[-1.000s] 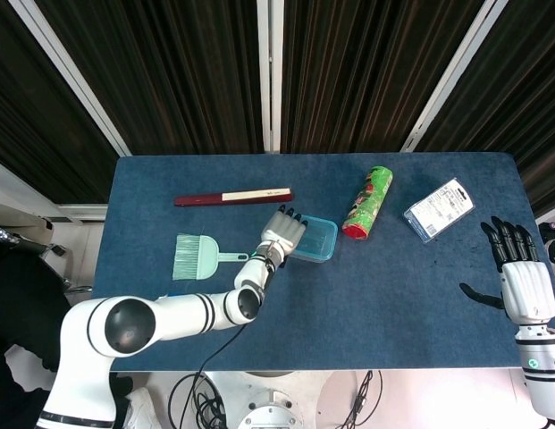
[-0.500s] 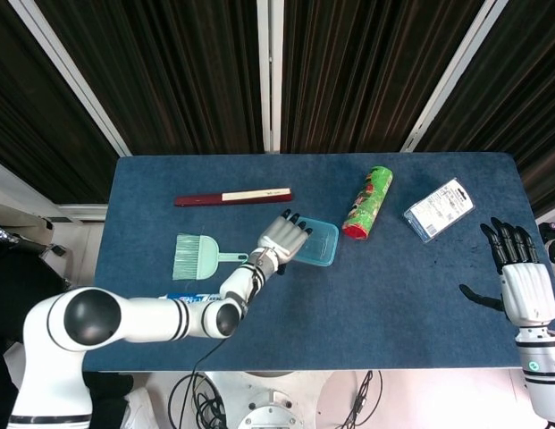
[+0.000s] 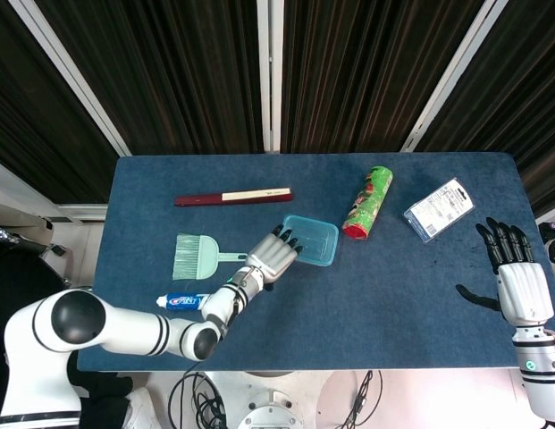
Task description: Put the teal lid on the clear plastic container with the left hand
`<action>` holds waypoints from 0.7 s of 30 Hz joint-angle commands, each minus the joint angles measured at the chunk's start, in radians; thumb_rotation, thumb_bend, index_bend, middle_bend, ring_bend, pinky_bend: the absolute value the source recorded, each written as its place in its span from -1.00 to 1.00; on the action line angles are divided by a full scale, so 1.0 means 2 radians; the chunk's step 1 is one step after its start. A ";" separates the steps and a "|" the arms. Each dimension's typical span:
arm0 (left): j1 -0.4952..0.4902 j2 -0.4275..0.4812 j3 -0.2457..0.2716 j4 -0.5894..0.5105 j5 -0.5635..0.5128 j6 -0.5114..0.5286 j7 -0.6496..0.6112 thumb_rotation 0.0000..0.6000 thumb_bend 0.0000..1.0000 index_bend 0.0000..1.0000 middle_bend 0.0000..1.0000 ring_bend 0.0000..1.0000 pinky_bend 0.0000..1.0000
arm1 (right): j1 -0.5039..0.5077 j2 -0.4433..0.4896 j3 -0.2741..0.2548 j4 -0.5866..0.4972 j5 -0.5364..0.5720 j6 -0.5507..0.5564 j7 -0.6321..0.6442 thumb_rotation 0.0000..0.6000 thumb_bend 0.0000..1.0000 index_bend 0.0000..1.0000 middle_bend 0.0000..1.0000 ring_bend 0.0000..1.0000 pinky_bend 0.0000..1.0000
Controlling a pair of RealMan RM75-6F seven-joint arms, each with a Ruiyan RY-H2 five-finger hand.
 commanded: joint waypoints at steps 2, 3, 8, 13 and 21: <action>-0.001 -0.010 0.007 0.005 -0.005 0.006 0.009 1.00 -1.00 -0.62 -0.74 -0.98 -0.90 | -0.001 0.000 0.000 0.002 0.001 0.001 0.003 1.00 -0.95 -1.00 -1.00 -1.00 -1.00; 0.000 -0.012 0.006 0.005 -0.007 0.007 0.009 1.00 -1.00 -0.62 -0.74 -0.98 -0.90 | -0.001 0.000 0.000 0.002 0.001 0.000 0.003 1.00 -0.95 -1.00 -1.00 -1.00 -1.00; 0.001 -0.021 0.005 0.008 -0.007 0.011 0.012 1.00 -1.00 -0.62 -0.74 -0.98 -0.90 | 0.000 -0.001 0.000 0.004 0.000 0.001 0.006 1.00 -0.95 -1.00 -1.00 -1.00 -1.00; 0.004 -0.027 0.006 0.012 -0.006 0.012 0.014 1.00 -1.00 -0.62 -0.74 -0.98 -0.90 | -0.002 -0.002 -0.001 0.007 0.001 0.001 0.009 1.00 -0.95 -1.00 -1.00 -1.00 -1.00; 0.010 -0.029 0.003 0.015 -0.004 0.011 0.012 1.00 -1.00 -0.62 -0.74 -0.98 -0.90 | -0.004 -0.001 -0.001 0.006 0.000 0.004 0.009 1.00 -0.95 -1.00 -1.00 -1.00 -1.00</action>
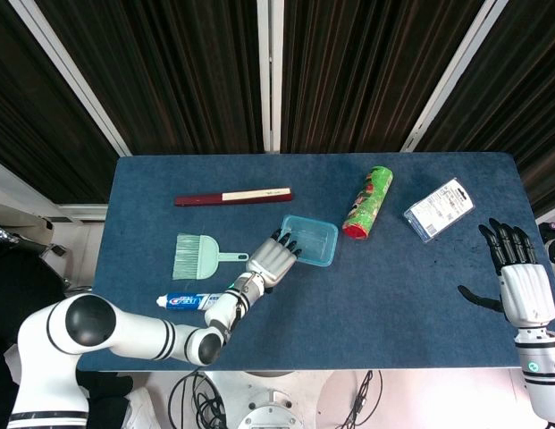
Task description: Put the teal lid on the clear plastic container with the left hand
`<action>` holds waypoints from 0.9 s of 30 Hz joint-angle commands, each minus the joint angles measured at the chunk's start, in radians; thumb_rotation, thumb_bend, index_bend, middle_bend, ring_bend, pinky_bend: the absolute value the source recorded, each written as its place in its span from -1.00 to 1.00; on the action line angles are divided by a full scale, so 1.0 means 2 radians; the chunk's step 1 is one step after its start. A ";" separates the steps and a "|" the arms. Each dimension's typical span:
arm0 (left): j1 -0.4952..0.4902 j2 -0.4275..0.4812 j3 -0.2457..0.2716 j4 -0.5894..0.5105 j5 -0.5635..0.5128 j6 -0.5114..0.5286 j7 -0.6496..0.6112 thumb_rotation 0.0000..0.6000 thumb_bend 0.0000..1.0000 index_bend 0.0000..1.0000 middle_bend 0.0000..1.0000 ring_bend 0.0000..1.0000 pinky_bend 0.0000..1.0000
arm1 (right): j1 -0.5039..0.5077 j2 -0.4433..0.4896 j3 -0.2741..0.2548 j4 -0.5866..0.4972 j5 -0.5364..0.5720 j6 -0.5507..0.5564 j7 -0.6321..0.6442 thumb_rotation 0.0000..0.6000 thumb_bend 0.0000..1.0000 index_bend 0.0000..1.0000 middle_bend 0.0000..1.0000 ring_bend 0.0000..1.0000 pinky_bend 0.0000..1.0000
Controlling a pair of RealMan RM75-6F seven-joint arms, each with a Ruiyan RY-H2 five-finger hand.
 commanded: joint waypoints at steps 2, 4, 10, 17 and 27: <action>0.002 0.003 -0.003 -0.003 0.003 0.001 -0.001 1.00 -1.00 -0.62 -0.74 -0.98 -0.90 | 0.000 0.000 0.000 0.000 -0.001 0.001 0.000 1.00 -0.95 -1.00 -1.00 -1.00 -1.00; 0.002 0.006 -0.009 -0.007 0.008 0.005 -0.004 1.00 -1.00 -0.62 -0.74 -0.98 -0.90 | 0.000 -0.001 0.000 0.000 -0.001 0.002 0.000 1.00 -0.95 -1.00 -1.00 -1.00 -1.00; -0.001 0.013 -0.032 -0.014 0.025 0.011 -0.011 1.00 -1.00 -0.62 -0.74 -0.98 -0.90 | -0.002 0.000 0.000 -0.001 -0.002 0.005 0.001 1.00 -0.95 -1.00 -1.00 -1.00 -1.00; -0.010 0.016 -0.044 -0.011 0.017 0.004 -0.006 1.00 -1.00 -0.62 -0.74 -0.98 -0.90 | -0.006 0.000 0.000 0.003 0.001 0.008 0.007 1.00 -0.95 -1.00 -1.00 -1.00 -1.00; -0.034 -0.031 -0.067 0.084 0.001 -0.028 -0.009 1.00 -1.00 -0.63 -0.76 -0.98 -0.90 | -0.007 -0.002 0.000 0.005 -0.001 0.010 0.009 1.00 -0.95 -1.00 -1.00 -1.00 -1.00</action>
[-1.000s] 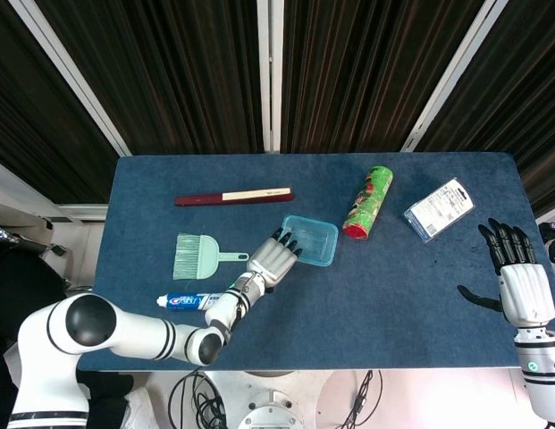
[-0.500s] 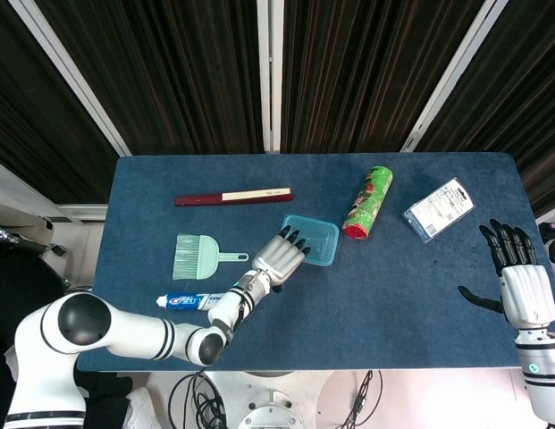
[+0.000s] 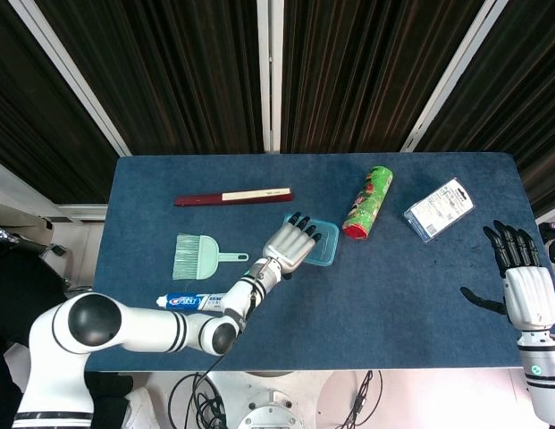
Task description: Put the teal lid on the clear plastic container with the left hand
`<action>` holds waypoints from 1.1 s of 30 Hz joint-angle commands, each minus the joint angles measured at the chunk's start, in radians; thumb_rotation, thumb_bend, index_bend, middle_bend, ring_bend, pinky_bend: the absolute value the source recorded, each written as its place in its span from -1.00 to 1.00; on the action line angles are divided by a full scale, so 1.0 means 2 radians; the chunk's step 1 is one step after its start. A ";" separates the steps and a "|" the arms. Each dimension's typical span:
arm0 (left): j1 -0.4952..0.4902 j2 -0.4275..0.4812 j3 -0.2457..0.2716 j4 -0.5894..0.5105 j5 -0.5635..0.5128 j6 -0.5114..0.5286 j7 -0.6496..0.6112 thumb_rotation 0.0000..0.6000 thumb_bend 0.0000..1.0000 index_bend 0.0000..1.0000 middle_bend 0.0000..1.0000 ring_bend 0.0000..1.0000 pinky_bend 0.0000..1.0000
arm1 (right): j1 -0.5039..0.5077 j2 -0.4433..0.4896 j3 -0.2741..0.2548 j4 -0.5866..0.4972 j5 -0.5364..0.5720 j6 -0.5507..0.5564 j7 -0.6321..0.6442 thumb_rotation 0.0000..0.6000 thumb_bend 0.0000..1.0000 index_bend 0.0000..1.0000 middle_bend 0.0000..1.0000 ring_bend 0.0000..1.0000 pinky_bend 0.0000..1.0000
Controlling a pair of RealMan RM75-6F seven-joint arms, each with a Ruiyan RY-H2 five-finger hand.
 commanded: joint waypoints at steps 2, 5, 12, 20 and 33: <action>-0.019 -0.030 -0.012 0.052 -0.016 -0.025 0.004 1.00 -1.00 -0.63 -0.77 -0.98 -0.90 | -0.001 0.002 0.001 -0.002 0.002 0.000 -0.001 1.00 -0.95 -1.00 -1.00 -1.00 -1.00; -0.031 -0.046 -0.014 0.079 -0.031 -0.039 0.010 1.00 -1.00 -0.63 -0.77 -0.98 -0.90 | -0.002 0.003 0.001 -0.002 0.003 0.000 0.000 1.00 -0.95 -1.00 -1.00 -1.00 -1.00; -0.049 -0.077 -0.012 0.133 -0.061 -0.065 0.024 1.00 -1.00 -0.63 -0.77 -0.98 -0.91 | -0.003 0.001 0.002 0.004 0.009 -0.004 0.005 1.00 -0.95 -1.00 -1.00 -1.00 -1.00; -0.056 -0.093 -0.008 0.161 -0.077 -0.075 0.032 1.00 -1.00 -0.63 -0.77 -0.98 -0.91 | -0.003 0.000 0.001 0.008 0.010 -0.006 0.008 1.00 -0.95 -1.00 -1.00 -1.00 -1.00; -0.052 -0.093 -0.002 0.156 -0.072 -0.071 0.037 1.00 -1.00 -0.63 -0.77 -0.98 -0.91 | -0.004 -0.001 0.002 0.009 0.009 -0.004 0.009 1.00 -0.95 -1.00 -1.00 -1.00 -1.00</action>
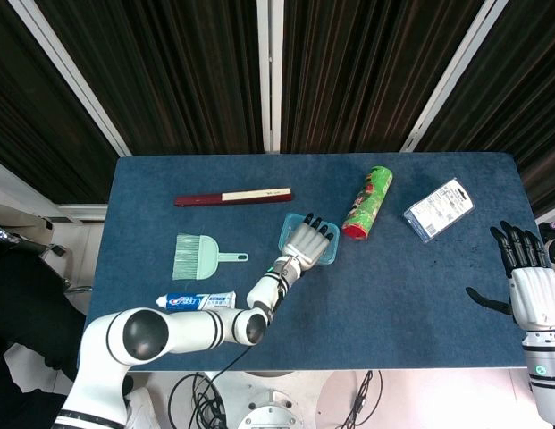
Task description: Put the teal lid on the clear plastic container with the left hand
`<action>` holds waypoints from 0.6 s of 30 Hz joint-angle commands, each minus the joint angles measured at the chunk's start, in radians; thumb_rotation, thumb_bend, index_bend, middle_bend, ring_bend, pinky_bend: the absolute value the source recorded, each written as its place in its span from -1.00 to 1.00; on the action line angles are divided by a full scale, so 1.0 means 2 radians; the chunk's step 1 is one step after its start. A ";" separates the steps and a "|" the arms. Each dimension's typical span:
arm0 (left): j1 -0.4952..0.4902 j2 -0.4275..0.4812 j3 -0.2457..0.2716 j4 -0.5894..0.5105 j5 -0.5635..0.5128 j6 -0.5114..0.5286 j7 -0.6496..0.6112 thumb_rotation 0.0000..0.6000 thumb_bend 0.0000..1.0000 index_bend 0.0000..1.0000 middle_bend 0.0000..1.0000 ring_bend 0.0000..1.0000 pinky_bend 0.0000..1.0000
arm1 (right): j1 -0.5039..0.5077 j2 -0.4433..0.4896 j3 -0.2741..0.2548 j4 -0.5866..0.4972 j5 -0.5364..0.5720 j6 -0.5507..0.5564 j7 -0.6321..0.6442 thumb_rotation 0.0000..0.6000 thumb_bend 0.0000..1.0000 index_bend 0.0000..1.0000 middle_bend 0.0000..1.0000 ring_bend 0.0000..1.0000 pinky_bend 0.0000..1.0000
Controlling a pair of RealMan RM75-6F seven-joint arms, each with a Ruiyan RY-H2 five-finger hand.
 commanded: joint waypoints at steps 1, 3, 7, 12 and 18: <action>0.001 0.004 -0.002 -0.006 0.003 0.001 -0.001 1.00 -1.00 -0.63 -0.77 -0.98 -0.91 | 0.000 0.000 0.000 -0.001 0.000 0.001 -0.001 1.00 -0.95 -1.00 -1.00 -1.00 -1.00; 0.004 0.012 -0.008 -0.019 0.011 0.007 -0.009 1.00 -1.00 -0.63 -0.77 -0.98 -0.91 | -0.001 0.001 0.001 -0.003 0.000 0.001 -0.002 1.00 -0.95 -1.00 -1.00 -1.00 -1.00; 0.019 0.040 -0.015 -0.064 0.043 0.032 -0.028 1.00 -1.00 -0.63 -0.77 -0.98 -0.90 | 0.000 0.004 0.002 -0.007 -0.001 0.002 -0.005 1.00 -0.95 -1.00 -1.00 -1.00 -1.00; 0.041 0.073 -0.006 -0.133 0.084 0.066 -0.037 1.00 -1.00 -0.63 -0.77 -0.98 -0.90 | 0.005 0.005 0.003 -0.011 -0.005 0.000 -0.009 1.00 -0.95 -1.00 -1.00 -1.00 -1.00; 0.075 0.099 0.004 -0.199 0.132 0.100 -0.063 1.00 -1.00 -0.63 -0.77 -0.98 -0.90 | 0.007 0.003 0.002 -0.013 -0.007 -0.004 -0.011 1.00 -0.95 -1.00 -1.00 -1.00 -1.00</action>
